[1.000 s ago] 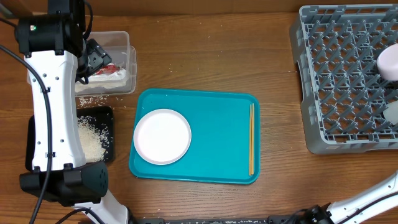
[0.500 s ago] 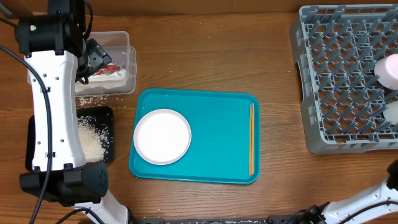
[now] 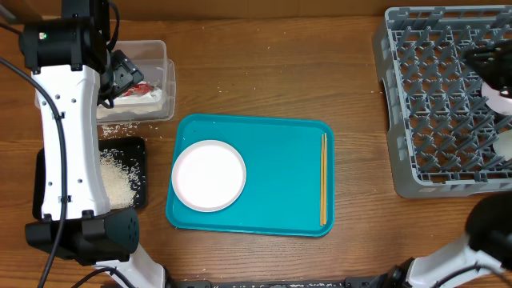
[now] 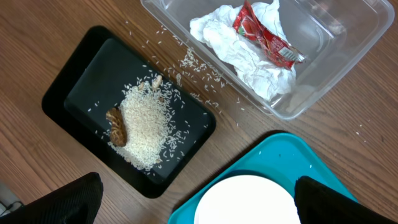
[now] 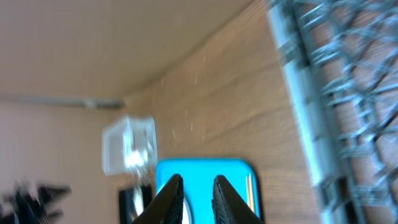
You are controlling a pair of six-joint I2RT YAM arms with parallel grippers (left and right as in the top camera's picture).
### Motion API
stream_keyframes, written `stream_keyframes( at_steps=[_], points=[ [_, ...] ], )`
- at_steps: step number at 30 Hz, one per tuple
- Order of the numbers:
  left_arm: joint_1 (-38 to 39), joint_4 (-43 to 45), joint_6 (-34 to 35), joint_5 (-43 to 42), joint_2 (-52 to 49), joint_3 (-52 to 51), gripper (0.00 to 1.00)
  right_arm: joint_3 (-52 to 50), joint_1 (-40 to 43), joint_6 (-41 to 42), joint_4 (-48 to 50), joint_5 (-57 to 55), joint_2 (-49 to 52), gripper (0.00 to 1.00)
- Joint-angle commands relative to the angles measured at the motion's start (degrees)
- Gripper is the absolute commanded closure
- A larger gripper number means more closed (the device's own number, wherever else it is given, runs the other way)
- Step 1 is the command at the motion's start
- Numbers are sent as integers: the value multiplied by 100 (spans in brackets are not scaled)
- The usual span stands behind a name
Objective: Sort waste into correct bins and load items into the dishwasher
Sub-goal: 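Reach the right gripper to the wooden chopsticks on the tray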
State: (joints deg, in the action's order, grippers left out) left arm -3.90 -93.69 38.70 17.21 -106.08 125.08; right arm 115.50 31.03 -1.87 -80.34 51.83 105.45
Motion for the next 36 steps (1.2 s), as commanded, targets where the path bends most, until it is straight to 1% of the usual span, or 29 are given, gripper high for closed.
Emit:
stream_keyframes(
  at_steps=[1,5,6,9,11,13,14,15,19,21,22,23,24,25,27,29,31,33,34,36],
  points=[
    [-9,-11,55,94,0,31,0,70,-710,-413,-420,-962,-540,81],
    [-9,-11,55,94,0,31,0,66,-1735,-363,-931,-1631,-564,80],
    [-9,-11,55,94,0,31,0,35,-2048,-203,-964,-2015,-564,76],
    [-9,-11,55,94,0,31,0,-20,-2909,402,-1102,-3458,-557,74],
    [-9,-11,55,94,0,31,0,-105,-3440,516,-1163,-4050,-555,72],
    [-9,-11,55,94,0,31,0,-238,-3941,516,-1150,-4179,-555,60],
    [-9,-11,55,94,0,31,0,-385,-4214,566,-1067,-4175,-553,39],
    [-9,-11,55,94,0,31,0,-509,-4382,651,-990,-4192,-553,35],
    [-9,-11,55,94,0,31,0,-1370,-4970,710,-358,-4197,-553,34],
    [-9,-11,55,94,0,31,0,-1928,-5147,802,136,-4188,-553,33],
    [-9,-11,55,94,0,31,0,-2354,-5243,809,549,-4100,-549,33],
    [-9,-11,55,94,0,31,0,-2594,-5285,809,767,-3998,-546,37],
    [-9,-11,55,94,0,31,0,-2754,-5307,809,909,-3877,-546,48],
    [-9,-11,55,94,0,31,0,-2896,-5313,809,1025,-3744,-546,54],
    [-9,-11,55,94,0,31,0,-3143,-5313,809,1207,-3617,-546,54],
    [-9,-11,55,94,0,31,0,-3366,-5313,813,1397,-3735,-546,39],
    [-9,-11,55,94,0,31,0,-3652,-5313,868,1698,-3932,-542,36],
    [-9,-11,55,94,0,31,0,-3926,-5313,1255,1998,-4251,-535,36],
    [-9,-11,55,94,0,31,0,-4085,-5313,1462,2164,-4395,-529,38],
    [-9,-11,55,94,0,31,0,-4380,-5316,1668,2441,-4503,-525,48]
  ],
)
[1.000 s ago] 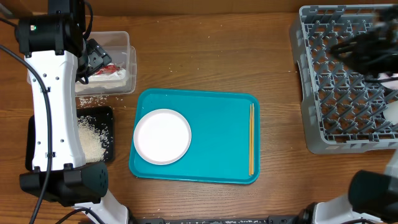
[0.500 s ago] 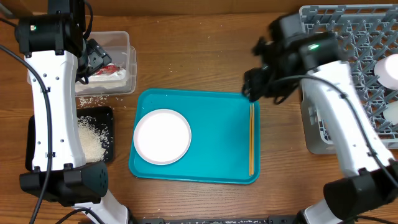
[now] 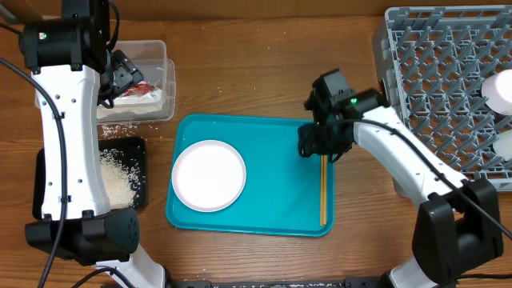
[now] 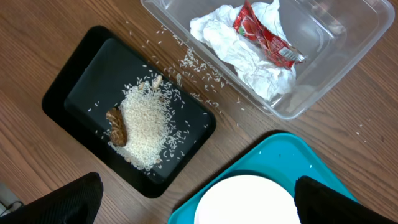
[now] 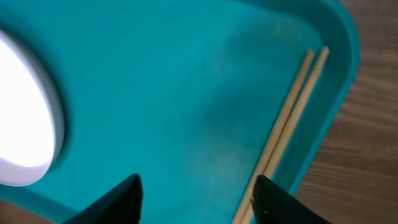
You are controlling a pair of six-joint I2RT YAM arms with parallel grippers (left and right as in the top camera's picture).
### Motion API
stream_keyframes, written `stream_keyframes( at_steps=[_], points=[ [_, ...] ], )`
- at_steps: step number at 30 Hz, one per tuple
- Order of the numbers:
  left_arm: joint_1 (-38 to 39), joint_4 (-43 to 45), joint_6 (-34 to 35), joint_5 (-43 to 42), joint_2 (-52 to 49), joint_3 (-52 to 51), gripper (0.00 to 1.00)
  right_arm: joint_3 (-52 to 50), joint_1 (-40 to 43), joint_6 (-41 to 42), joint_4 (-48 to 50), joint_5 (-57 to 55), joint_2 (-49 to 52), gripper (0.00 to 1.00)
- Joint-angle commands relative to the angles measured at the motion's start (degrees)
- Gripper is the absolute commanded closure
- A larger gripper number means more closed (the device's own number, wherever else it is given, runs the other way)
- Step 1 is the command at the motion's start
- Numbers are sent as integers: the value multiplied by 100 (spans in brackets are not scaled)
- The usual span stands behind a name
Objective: Sort waste into correct bins and load items into the dishwasher
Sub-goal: 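Reach the right gripper to the wooden chopsticks on the tray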
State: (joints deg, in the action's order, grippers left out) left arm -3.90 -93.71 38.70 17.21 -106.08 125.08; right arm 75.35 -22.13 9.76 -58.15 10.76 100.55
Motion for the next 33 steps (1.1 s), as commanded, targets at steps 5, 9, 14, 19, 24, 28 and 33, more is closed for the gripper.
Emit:
stream_keyframes(
  at_steps=[5,9,14,19,24,28,33],
  points=[
    [-9,-9,55,94,0,31,0,-817,0,984,678,-581,17,53],
    [-9,-9,55,94,0,31,0,-870,-42,1078,774,-994,129,53],
    [-9,-9,55,94,0,31,0,-894,-210,1482,758,-1591,247,53],
    [-9,-9,55,94,0,31,0,-946,-391,1891,887,-1628,247,53],
    [-9,-9,55,94,0,31,0,-990,-682,2026,1056,-1781,247,53],
    [-9,-9,55,94,0,31,0,-1167,-859,2249,1145,-2483,247,52],
    [-9,-9,55,94,0,31,0,-1209,-850,2310,1165,-2723,247,52]
  ],
)
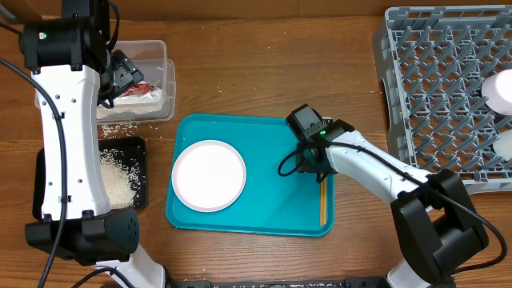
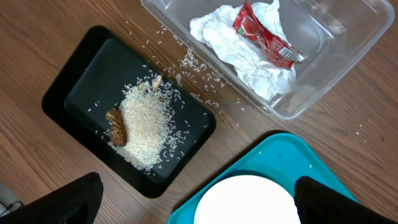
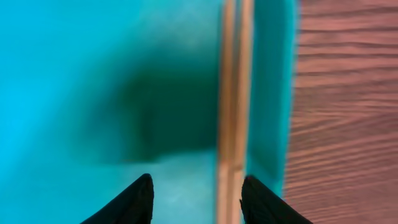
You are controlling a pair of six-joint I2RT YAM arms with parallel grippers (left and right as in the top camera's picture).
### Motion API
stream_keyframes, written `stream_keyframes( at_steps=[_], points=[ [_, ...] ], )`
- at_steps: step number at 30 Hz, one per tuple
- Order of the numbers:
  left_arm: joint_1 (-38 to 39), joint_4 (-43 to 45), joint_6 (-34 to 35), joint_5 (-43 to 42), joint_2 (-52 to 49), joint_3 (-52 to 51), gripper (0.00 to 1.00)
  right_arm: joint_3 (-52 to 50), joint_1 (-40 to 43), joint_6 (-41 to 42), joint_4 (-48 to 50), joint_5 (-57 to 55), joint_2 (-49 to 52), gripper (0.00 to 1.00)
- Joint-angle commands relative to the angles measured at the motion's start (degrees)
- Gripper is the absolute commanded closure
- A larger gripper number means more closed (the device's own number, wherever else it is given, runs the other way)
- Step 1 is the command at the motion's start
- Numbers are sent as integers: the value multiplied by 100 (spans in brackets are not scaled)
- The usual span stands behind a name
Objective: Sort waste into correct bins and load items into the dishwasher
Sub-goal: 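Reach the right gripper to the wooden chopsticks on the tray, then close the right gripper on the chopsticks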
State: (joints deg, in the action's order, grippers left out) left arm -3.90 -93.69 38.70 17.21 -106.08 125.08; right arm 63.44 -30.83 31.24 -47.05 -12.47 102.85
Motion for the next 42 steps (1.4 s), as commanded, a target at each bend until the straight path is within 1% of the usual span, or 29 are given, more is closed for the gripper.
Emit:
stream_keyframes(
  at_steps=[1,7,12,18,22,27,31,36,40,42],
  points=[
    [-9,-11,55,94,0,31,0,-17,22,164,55,-391,17,52],
    [-9,-11,55,94,0,31,0,-20,9,160,74,-223,17,52],
    [-9,-11,55,94,0,31,0,-20,9,157,179,146,17,52],
    [-9,-11,55,94,0,31,0,-304,9,149,479,142,17,52],
    [-9,-11,55,94,0,31,0,-361,9,133,481,138,17,52],
    [-9,-11,55,94,0,31,0,-361,9,-149,511,136,26,52],
    [-9,-11,55,94,0,31,0,-461,9,-146,592,142,35,52],
    [-9,-11,55,94,0,31,0,-870,9,-144,988,164,42,53],
    [-9,-11,55,94,0,31,0,-857,9,-140,981,372,42,53],
    [-9,-11,55,94,0,31,0,-798,9,-125,887,420,42,57]
  ],
)
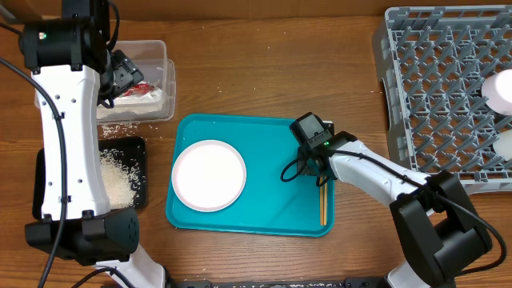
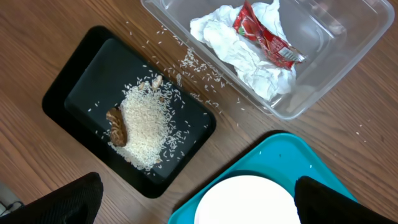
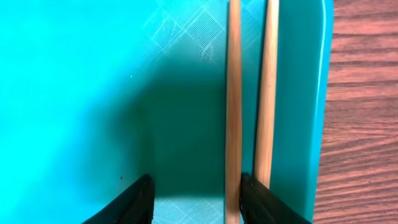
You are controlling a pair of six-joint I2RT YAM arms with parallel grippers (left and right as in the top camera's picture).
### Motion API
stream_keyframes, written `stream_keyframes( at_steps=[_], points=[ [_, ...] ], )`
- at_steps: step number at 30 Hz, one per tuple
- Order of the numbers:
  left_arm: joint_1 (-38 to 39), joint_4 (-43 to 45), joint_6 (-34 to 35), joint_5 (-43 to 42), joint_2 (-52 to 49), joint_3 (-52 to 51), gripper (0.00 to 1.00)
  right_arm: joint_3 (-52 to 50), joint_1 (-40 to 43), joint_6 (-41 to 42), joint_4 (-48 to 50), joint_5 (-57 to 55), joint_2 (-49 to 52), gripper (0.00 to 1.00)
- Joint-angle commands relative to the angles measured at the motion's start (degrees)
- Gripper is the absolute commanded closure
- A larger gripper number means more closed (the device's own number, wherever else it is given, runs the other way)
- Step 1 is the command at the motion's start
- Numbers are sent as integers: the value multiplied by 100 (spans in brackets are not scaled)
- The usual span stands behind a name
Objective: Sort waste into correct bins and load items into the dishwasher
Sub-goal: 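Close the right gripper on the chopsticks, then carry the chopstick with the right gripper into the dish rack and release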
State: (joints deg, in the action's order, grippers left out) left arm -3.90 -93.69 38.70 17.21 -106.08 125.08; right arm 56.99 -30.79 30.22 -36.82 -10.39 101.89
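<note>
Two wooden chopsticks (image 3: 234, 93) lie side by side along the right rim of the teal tray (image 1: 264, 212); they show too as chopsticks (image 1: 322, 196) in the overhead view. My right gripper (image 3: 193, 202) is open and low on the tray. The inner stick lies just inside its right finger (image 3: 264, 199), and the outer stick runs under that finger. A white plate (image 1: 209, 174) sits on the tray's left half. My left gripper (image 2: 199, 186) hangs open, high over the plate (image 2: 249, 199) and the bins, holding nothing.
A clear bin (image 2: 323, 62) holds crumpled tissue and a red wrapper. A black tray (image 2: 81, 106) holds rice and food scraps, with loose grains on the wood around it. The grey dish rack (image 1: 440, 104) stands at the right with white dishes at its far edge.
My right gripper has come lower and a little right at the chopsticks; the two sticks now show sharp and apart between and under its fingers. The left arm has not moved.
My right gripper was first over the dish rack with its fingers nearly together. Then it stood open above the tray's upper right, near the chopsticks' top end. Then it was low beside the sticks' middle, and now it is lower still. The left arm stayed still throughout.
</note>
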Motion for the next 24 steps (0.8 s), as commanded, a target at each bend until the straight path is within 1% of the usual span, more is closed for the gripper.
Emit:
stream_keyframes(
  at_steps=[1,2,5,6,9,13,15,18,21,24],
  points=[
    [-9,-11,55,94,0,31,0,-111,4,-22,-190,208,138,63],
    [-9,-11,55,94,0,31,0,-44,4,-22,-273,188,136,72],
    [-9,-11,55,94,0,31,0,205,4,-22,-540,160,136,94],
    [-9,-11,55,94,0,31,0,332,4,-24,-658,142,136,96],
    [-9,-11,55,94,0,31,0,776,7,-24,-1073,7,131,96],
    [-9,-11,55,94,0,31,0,1919,118,-50,-2122,-588,129,96],
    [-9,-11,55,94,0,31,0,2492,247,-232,-2573,-697,129,96],
    [-9,-11,55,94,0,31,0,3501,584,-758,-3226,-721,129,96],
    [-9,-11,57,94,0,31,0,4428,1082,-1469,-3641,-758,129,96],
    [-9,-11,55,94,0,31,0,5128,1808,-1633,-3790,-750,129,96]
  ],
)
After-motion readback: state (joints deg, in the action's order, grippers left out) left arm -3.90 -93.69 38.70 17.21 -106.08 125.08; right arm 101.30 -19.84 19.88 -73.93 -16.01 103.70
